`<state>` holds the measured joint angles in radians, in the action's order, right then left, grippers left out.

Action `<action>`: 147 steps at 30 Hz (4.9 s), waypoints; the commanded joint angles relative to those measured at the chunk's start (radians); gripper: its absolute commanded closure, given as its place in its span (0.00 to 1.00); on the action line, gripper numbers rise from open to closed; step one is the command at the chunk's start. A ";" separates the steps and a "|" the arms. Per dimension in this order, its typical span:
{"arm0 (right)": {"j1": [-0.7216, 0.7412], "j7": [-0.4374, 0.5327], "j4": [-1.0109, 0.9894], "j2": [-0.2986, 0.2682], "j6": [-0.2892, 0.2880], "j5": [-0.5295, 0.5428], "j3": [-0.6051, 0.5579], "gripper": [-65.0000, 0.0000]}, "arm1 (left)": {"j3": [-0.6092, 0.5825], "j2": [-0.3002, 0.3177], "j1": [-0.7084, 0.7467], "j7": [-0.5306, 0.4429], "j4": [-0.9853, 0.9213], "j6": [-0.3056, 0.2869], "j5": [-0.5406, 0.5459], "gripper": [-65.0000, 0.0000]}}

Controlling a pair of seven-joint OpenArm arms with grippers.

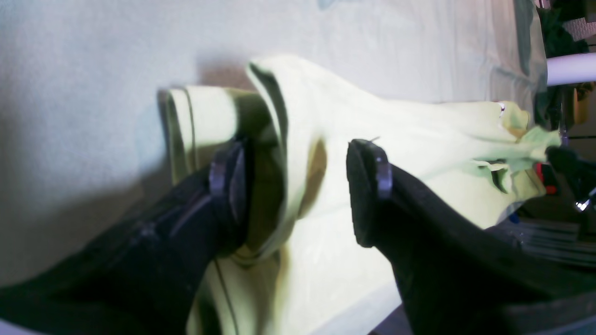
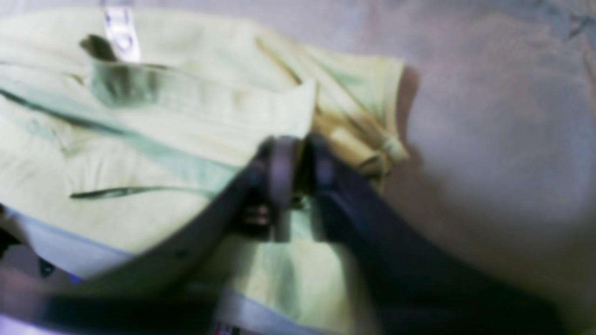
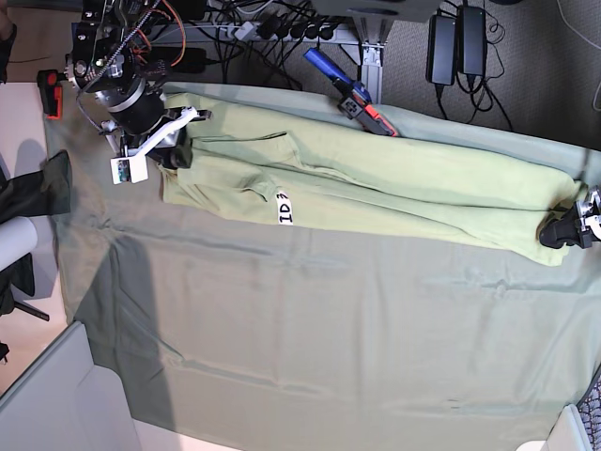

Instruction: Fold the T-shirt properly

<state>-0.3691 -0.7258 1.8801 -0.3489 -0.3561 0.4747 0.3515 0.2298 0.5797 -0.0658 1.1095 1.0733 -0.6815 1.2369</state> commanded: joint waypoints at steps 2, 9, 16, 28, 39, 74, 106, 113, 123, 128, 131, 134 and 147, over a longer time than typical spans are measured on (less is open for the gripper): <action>0.006 0.018 0.018 -0.014 -0.019 0.012 0.009 0.44 | 0.008 0.025 -0.014 -0.035 0.014 -0.017 -0.004 0.40; 0.006 0.022 0.018 -0.014 -0.018 -0.001 0.009 0.36 | 0.098 0.024 -0.014 -0.066 0.014 -0.017 -0.048 0.32; 0.006 0.034 0.018 -0.014 -0.018 0.000 0.009 0.36 | 0.241 0.025 -0.012 -0.061 0.014 -0.017 -0.052 0.32; 0.025 0.045 0.027 -0.004 -0.015 0.043 0.010 0.38 | 0.240 0.024 0.029 -0.101 0.014 -0.017 -0.101 0.32; 0.074 0.079 0.114 0.162 -0.018 0.050 0.042 1.00 | 0.240 0.024 0.035 -0.120 0.014 -0.017 -0.122 0.32; 0.080 0.149 -0.187 0.175 -0.018 -0.008 -0.069 1.00 | 0.242 0.003 0.070 -0.148 0.012 -0.017 -0.225 0.32; 0.080 0.150 -0.187 0.175 -0.018 -0.008 -0.069 1.00 | 0.112 -0.070 0.085 0.008 0.068 -0.017 -0.093 0.32; 0.080 0.150 -0.187 0.175 -0.018 -0.008 -0.069 1.00 | 0.111 -0.070 0.083 -0.037 0.082 -0.017 -0.114 0.57; 0.080 0.149 -0.186 0.175 -0.018 0.000 -0.069 1.00 | 0.111 -0.069 0.079 -0.111 0.082 -0.017 -0.203 1.00; 0.080 0.145 -0.138 0.175 -0.018 0.023 -0.068 1.00 | 0.111 -0.069 0.058 -0.112 0.082 -0.017 -0.202 1.00; 0.080 0.142 -0.073 0.175 -0.018 0.023 -0.068 1.00 | 0.111 -0.069 0.027 -0.111 0.082 -0.017 -0.206 1.00; 0.080 0.141 -0.006 0.175 -0.018 0.022 -0.068 1.00 | 0.111 -0.069 -0.012 -0.111 0.082 -0.017 -0.228 1.00; 0.077 0.109 0.039 0.175 -0.018 0.023 0.048 1.00 | 0.111 -0.005 -0.151 -0.184 0.079 -0.017 -0.323 1.00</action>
<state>-0.2962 -0.6357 1.8999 -0.1661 -0.3557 0.4858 0.3946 0.3347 0.5552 -0.1932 0.9504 1.1385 -0.6876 0.8951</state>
